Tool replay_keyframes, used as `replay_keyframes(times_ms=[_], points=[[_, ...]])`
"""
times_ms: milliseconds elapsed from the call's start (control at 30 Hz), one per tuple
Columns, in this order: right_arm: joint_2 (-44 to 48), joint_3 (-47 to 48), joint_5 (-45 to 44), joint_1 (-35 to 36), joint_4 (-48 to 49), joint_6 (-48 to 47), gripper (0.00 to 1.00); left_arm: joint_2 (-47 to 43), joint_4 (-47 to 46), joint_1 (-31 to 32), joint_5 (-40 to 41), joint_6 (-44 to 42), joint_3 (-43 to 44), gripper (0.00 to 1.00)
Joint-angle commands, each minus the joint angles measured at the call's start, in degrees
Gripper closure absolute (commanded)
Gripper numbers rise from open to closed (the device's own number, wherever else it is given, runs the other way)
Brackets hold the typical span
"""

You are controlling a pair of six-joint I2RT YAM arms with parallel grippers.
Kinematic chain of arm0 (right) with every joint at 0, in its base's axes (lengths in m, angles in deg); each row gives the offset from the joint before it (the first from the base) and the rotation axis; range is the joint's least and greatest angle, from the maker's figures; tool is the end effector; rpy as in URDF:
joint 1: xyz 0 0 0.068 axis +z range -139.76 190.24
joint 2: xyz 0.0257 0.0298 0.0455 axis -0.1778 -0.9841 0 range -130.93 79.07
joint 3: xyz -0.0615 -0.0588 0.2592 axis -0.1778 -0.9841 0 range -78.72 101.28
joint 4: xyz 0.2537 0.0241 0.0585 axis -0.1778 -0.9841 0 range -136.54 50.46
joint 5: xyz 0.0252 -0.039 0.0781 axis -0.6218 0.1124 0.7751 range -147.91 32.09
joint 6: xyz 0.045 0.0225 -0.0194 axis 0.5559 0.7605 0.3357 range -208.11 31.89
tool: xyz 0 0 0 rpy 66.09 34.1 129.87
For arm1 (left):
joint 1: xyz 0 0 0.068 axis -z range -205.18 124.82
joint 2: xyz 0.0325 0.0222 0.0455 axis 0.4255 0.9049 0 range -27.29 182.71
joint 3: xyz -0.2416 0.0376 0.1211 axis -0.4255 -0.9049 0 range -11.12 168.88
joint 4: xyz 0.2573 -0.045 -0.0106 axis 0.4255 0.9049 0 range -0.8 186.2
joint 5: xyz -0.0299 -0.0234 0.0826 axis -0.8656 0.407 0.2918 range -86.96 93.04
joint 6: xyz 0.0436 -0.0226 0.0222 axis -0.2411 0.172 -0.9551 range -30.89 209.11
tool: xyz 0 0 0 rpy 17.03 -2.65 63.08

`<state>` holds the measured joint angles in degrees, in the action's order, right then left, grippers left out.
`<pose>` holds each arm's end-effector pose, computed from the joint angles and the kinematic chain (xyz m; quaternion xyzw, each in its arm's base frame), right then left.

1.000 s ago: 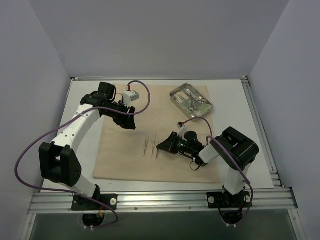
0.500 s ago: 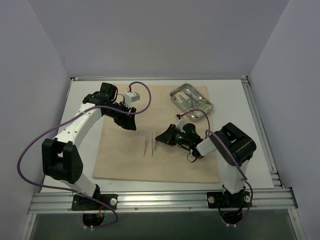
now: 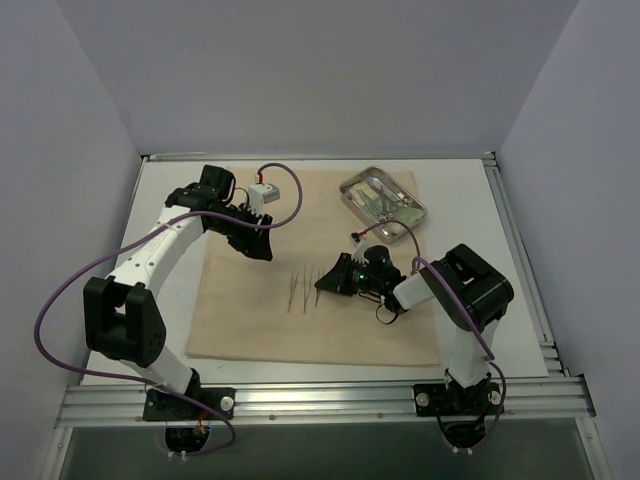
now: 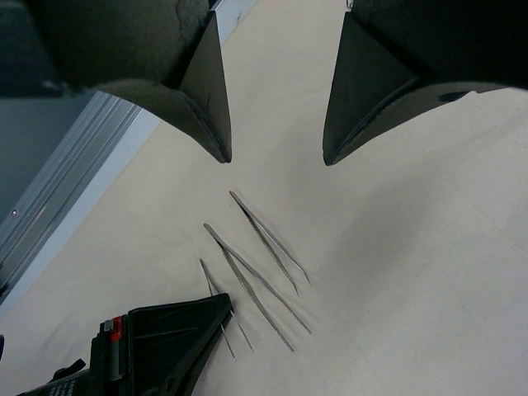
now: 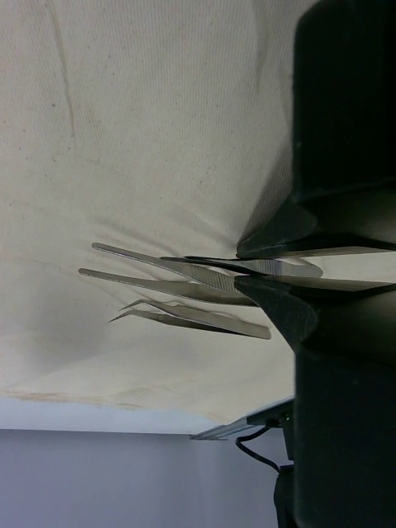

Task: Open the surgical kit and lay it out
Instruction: Place the medical item in the surgical kit.

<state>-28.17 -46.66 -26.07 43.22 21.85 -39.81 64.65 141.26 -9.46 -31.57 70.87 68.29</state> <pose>0.2583 0.1900 0.1193 -0.0669 0.7726 0.5502 0.3098 0.3078 -0.1077 0.2895 0.3346 0.8716 -0.2855 0.2163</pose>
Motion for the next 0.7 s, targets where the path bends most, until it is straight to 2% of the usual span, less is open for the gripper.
replay_keyframes(times_ms=[0,200,333,433,667], points=[[1.86,0.73,0.34,-0.28,-2.32,-1.89,0.92,-0.27,-1.08,0.09,-1.34,-0.31,1.09,0.43],[0.89,1.78,0.77,-0.45,-5.31,-1.62,0.88,-0.01,-0.81,0.09,-1.42,-0.31,1.53,0.43],[1.68,2.14,-0.54,-0.71,-9.16,-2.58,0.74,0.08,-0.90,0.09,-1.42,-0.39,1.44,0.43],[3.00,2.40,-2.03,-1.33,-12.50,-3.29,0.70,0.08,-0.81,0.09,-1.42,-0.57,1.44,0.43],[4.23,5.21,-5.20,-1.77,-22.52,-6.63,0.66,0.08,-0.72,0.09,-1.60,-0.66,1.53,0.43]])
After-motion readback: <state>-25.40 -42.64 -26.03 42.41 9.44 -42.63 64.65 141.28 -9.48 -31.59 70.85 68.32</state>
